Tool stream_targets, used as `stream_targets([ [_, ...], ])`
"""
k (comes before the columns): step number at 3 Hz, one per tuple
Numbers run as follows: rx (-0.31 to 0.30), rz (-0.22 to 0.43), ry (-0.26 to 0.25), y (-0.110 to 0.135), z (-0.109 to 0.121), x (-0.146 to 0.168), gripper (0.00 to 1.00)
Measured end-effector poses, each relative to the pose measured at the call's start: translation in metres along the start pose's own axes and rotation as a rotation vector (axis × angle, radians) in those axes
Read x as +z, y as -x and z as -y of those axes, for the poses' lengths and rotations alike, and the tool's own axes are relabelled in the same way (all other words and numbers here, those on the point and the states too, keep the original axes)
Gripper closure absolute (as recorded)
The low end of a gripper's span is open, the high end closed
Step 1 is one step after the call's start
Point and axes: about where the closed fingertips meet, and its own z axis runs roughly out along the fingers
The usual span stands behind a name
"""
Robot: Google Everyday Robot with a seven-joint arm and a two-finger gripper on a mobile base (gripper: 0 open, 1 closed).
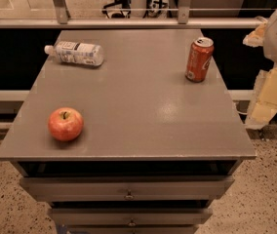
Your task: Pick coke can
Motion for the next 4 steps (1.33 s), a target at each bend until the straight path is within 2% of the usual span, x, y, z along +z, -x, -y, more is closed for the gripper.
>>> stream_targets([
  [1,0.027,0.045,-0.017,-0.005,0.013,0.015,0.0],
  [2,0.12,0.176,-0.054,-0.017,0.053,0.063,0.0],
  [3,0.182,0.277,-0.1,-0.021,0.088,0.097,0.0],
  [4,0.262,0.404,-0.14,-0.018,0.124,0.131,0.0],
])
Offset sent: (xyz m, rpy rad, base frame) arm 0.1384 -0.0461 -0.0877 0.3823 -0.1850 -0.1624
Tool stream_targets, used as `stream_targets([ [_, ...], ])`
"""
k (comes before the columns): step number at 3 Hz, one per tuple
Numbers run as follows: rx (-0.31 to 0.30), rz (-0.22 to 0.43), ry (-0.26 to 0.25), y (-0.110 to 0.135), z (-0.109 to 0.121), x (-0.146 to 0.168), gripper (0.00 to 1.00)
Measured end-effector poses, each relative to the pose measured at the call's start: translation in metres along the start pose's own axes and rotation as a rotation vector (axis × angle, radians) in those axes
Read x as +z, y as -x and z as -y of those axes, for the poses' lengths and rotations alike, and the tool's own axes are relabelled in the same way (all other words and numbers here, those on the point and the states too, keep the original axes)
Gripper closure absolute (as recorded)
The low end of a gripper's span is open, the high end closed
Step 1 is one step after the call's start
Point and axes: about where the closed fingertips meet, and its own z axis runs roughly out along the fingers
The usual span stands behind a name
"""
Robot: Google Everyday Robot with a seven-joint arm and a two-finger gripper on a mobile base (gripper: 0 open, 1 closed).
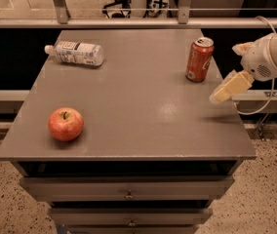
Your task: Pick coke can
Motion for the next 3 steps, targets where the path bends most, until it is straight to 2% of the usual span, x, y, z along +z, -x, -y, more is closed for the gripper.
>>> stream_targets([
  [1,0.063,0.112,-0.007,0.011,0.016,0.025,0.0],
  [3,0.197,0.386,0.009,0.032,0.042,0.056,0.0],
])
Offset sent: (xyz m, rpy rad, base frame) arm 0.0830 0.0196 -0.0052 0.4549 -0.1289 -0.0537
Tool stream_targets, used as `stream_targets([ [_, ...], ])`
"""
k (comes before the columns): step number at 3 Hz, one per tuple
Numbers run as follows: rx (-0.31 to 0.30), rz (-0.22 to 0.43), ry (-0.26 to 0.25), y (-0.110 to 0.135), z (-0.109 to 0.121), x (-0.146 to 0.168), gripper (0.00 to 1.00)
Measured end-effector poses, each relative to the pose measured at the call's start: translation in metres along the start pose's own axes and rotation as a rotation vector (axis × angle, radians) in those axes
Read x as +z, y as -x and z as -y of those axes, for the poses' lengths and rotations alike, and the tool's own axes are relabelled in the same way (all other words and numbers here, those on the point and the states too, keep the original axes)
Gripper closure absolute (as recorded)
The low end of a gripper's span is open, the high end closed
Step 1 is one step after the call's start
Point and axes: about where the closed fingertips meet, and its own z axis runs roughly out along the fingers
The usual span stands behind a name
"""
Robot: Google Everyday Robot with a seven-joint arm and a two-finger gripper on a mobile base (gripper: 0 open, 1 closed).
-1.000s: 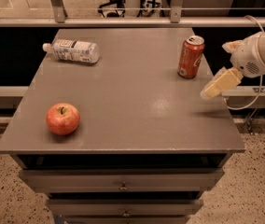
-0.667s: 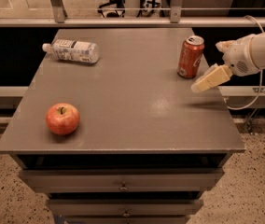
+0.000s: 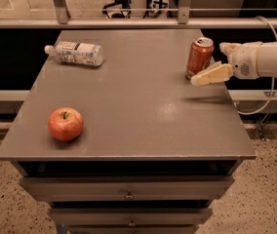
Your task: Pick coke can
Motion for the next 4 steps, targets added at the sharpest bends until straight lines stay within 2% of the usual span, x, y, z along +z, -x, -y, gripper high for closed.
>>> stream_targets([
  [1,0.066,0.142,0.026,0.003,0.004,0.014,0.0],
  [2,0.106,0.248,0.06,0.01,0.003,0.029,0.1],
  [3,0.12,0.313,0.09,0.017,-0.002,0.041,0.26],
  [4,0.113,0.358,0.106,0.027,-0.007,0.04,0.49],
])
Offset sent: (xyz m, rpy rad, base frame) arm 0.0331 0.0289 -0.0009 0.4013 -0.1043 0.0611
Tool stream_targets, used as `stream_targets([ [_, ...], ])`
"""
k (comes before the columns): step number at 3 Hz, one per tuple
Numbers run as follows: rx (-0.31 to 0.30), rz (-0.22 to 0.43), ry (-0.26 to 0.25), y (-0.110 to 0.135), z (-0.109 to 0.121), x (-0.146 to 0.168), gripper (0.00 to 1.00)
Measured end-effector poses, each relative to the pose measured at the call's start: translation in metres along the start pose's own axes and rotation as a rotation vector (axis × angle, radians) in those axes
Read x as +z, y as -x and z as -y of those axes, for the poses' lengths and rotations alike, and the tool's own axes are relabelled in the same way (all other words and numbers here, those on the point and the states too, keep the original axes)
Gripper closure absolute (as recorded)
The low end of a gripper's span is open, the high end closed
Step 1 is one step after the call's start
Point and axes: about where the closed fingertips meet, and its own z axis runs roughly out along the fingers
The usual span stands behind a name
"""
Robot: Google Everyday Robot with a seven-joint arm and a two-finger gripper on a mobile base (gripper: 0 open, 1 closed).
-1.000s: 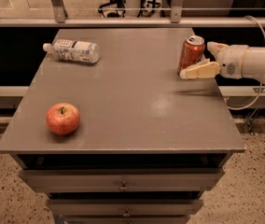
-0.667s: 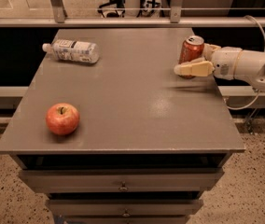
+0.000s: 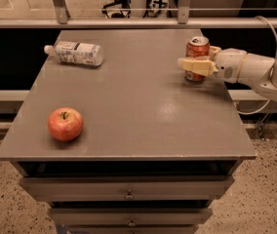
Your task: Pick coke can
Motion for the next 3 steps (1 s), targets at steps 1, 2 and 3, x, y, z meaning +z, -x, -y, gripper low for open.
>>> stream_targets([
  [1,-0.052,0.048,0.028,0.031,-0.011,-0.001,0.72],
  [2,-0.122,0.114,0.056,0.079,-0.027,-0.008,0.96],
  [3,-0.138,0.13,0.063,0.091,-0.03,-0.01,1.0],
])
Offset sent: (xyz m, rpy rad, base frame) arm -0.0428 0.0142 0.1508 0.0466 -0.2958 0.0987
